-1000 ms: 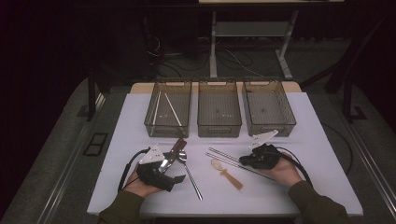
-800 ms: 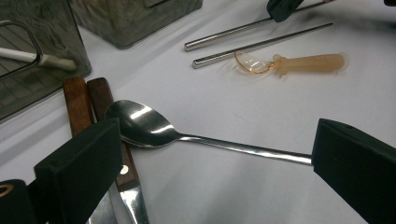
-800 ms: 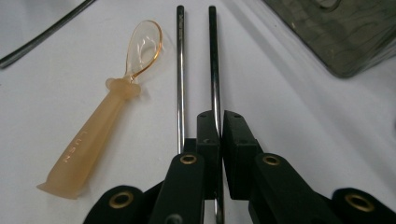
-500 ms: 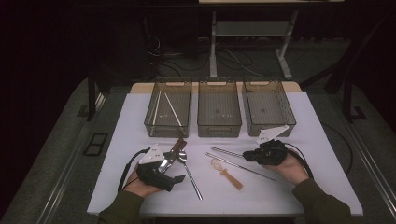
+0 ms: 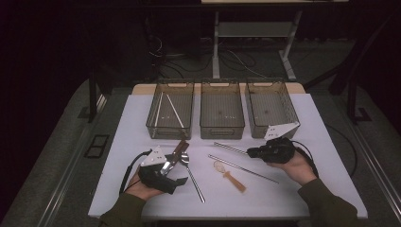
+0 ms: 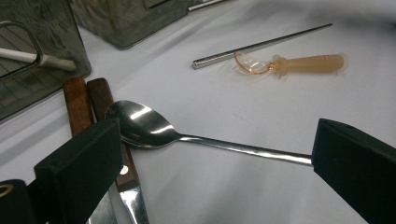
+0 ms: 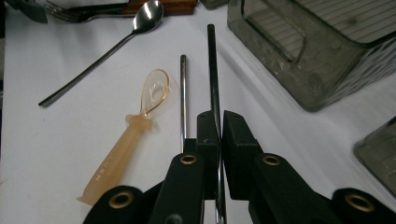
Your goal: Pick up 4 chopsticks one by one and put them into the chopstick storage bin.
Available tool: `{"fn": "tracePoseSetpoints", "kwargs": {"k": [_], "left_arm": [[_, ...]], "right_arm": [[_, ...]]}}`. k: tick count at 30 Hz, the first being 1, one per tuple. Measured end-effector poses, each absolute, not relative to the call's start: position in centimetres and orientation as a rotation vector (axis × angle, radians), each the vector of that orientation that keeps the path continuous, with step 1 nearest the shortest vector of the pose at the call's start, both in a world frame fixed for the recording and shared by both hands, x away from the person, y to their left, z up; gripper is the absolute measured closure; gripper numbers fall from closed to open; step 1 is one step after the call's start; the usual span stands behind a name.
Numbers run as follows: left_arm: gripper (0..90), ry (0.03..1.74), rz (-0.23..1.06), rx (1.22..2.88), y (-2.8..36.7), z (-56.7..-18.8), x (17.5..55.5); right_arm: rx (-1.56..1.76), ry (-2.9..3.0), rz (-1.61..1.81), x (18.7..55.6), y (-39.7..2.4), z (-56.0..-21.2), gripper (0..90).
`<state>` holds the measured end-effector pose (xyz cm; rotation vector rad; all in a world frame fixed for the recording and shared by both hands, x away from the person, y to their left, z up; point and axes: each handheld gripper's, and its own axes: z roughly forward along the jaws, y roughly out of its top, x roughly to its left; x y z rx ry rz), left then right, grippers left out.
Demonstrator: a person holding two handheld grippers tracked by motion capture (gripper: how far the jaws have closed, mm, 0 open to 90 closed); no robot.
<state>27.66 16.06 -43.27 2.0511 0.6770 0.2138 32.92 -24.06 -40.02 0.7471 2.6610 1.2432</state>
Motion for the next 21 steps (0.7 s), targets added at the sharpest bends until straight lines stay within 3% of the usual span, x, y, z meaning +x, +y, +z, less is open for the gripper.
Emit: {"fn": "tracePoseSetpoints", "kwargs": {"k": [21], "left_arm": [[0.7, 0.674, 0.212, 2.042, 16.1, -43.2, 27.7]], "right_arm": [[0.733, 2.616, 1.330, 34.7, -22.0, -37.7, 85.6]]}}
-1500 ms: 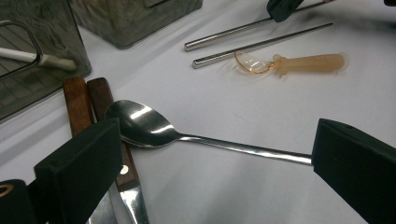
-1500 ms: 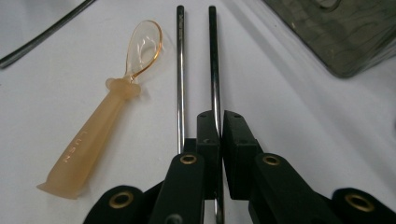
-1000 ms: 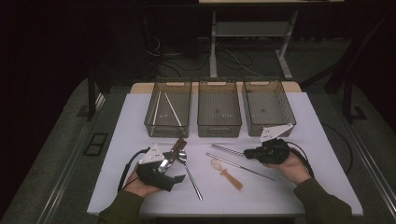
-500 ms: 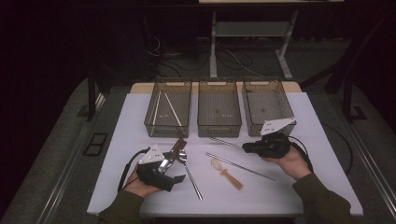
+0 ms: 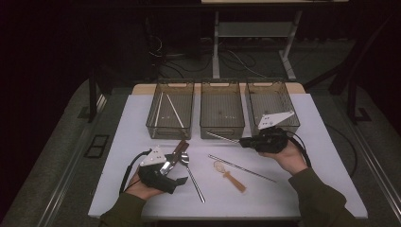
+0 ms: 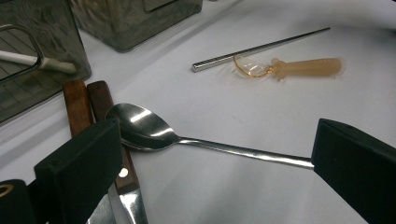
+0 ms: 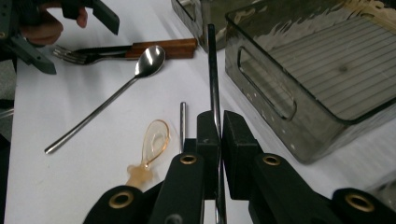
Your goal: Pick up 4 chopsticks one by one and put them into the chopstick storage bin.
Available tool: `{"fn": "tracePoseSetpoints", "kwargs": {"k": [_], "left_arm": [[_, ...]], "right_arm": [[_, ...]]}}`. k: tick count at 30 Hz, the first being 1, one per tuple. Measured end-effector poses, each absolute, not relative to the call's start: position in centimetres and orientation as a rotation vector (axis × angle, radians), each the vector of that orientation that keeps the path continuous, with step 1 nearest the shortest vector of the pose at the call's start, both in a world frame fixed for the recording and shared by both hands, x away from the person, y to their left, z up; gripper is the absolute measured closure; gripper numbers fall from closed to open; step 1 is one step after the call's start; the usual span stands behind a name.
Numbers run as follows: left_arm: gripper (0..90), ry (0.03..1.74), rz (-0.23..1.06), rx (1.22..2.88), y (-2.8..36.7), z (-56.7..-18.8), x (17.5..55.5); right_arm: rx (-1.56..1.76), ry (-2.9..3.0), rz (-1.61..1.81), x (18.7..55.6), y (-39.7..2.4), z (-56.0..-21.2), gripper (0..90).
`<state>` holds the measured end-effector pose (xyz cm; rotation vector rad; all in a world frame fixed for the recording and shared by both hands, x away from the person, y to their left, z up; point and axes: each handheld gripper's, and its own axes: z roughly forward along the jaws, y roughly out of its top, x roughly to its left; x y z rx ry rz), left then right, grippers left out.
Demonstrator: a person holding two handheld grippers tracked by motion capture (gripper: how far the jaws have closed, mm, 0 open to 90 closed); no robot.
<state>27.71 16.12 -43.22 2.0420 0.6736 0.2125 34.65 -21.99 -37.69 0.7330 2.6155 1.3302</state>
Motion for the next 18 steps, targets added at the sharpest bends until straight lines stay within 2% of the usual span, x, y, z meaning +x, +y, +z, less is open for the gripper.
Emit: {"fn": "tracePoseSetpoints", "kwargs": {"k": [18], "left_arm": [[0.7, 0.675, 0.213, 2.039, 16.2, -43.2, 27.7]], "right_arm": [[0.743, 2.582, 1.333, 36.7, -19.1, -35.2, 85.6]]}}
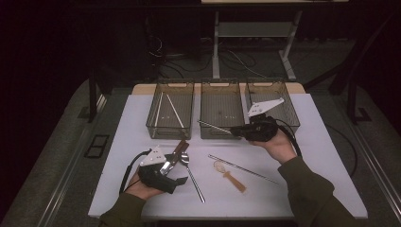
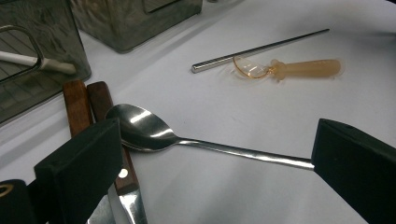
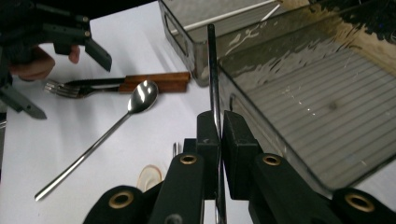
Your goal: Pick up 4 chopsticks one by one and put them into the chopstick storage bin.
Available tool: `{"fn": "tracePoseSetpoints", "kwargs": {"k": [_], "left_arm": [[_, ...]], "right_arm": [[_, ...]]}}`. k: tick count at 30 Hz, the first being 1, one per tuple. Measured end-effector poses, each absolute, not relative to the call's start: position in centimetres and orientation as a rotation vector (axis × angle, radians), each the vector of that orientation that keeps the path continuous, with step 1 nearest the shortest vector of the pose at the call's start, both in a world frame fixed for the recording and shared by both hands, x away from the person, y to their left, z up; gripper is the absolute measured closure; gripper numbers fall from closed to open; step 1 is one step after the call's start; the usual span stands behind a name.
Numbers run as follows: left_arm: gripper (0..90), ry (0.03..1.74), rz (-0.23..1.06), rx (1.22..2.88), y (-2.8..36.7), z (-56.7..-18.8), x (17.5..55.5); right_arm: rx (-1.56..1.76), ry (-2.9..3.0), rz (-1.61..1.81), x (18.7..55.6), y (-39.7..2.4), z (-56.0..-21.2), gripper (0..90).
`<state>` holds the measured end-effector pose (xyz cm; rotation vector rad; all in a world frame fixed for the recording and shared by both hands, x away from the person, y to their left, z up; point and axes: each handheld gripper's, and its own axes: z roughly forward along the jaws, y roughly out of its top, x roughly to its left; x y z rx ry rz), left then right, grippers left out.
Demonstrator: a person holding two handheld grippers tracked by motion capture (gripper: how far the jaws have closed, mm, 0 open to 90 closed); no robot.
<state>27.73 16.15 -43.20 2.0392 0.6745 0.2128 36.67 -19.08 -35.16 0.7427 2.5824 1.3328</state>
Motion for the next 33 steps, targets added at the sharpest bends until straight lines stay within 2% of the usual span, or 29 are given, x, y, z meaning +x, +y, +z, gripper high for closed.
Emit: {"fn": "tracePoseSetpoints", "kwargs": {"k": [20, 33], "left_arm": [[1.0, 0.674, 0.212, 2.045, 16.1, -43.2, 27.7], [1.1, 0.668, 0.198, 2.030, 16.1, -43.2, 27.8]], "right_arm": [[0.785, 2.545, 1.347, 40.1, -14.7, -32.3, 85.5], [0.851, 2.551, 1.277, 42.8, -10.9, -33.1, 85.5]]}}
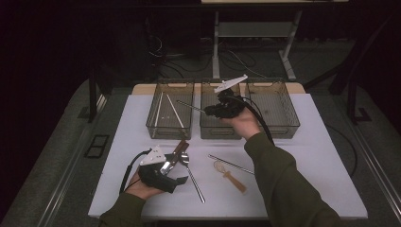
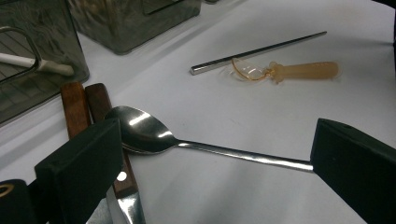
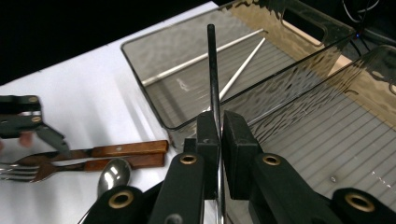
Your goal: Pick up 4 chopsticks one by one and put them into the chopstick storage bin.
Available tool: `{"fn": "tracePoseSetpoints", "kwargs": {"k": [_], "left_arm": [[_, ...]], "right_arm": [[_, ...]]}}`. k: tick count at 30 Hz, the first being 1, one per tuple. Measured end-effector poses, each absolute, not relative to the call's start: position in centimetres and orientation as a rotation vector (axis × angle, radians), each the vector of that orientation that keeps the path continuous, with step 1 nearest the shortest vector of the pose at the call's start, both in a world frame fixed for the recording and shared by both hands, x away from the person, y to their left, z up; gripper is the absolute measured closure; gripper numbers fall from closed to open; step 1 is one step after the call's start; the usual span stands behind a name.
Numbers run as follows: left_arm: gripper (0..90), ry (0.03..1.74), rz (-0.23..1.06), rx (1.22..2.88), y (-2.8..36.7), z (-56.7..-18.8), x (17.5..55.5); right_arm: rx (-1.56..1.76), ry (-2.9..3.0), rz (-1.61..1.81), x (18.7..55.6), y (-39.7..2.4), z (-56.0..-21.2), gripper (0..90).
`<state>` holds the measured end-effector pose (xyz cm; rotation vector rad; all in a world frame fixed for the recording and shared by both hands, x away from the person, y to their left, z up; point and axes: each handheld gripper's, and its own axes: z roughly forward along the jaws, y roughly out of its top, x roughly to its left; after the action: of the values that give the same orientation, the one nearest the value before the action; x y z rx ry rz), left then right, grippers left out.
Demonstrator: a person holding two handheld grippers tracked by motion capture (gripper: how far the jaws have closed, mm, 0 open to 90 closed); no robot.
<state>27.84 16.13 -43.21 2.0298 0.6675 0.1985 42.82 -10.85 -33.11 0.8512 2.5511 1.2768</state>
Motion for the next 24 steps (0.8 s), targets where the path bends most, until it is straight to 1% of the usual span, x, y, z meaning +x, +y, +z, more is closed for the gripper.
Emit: {"fn": "tracePoseSetpoints", "kwargs": {"k": [12, 24], "left_arm": [[1.5, 0.652, 0.193, 2.022, 16.1, -43.1, 28.0], [1.5, 0.658, 0.194, 2.013, 16.2, -43.1, 28.0]], "right_arm": [[0.923, 2.532, 1.229, 45.6, -7.4, -33.8, 85.5], [0.978, 2.541, 1.135, 47.7, -3.0, -34.5, 85.5]]}}
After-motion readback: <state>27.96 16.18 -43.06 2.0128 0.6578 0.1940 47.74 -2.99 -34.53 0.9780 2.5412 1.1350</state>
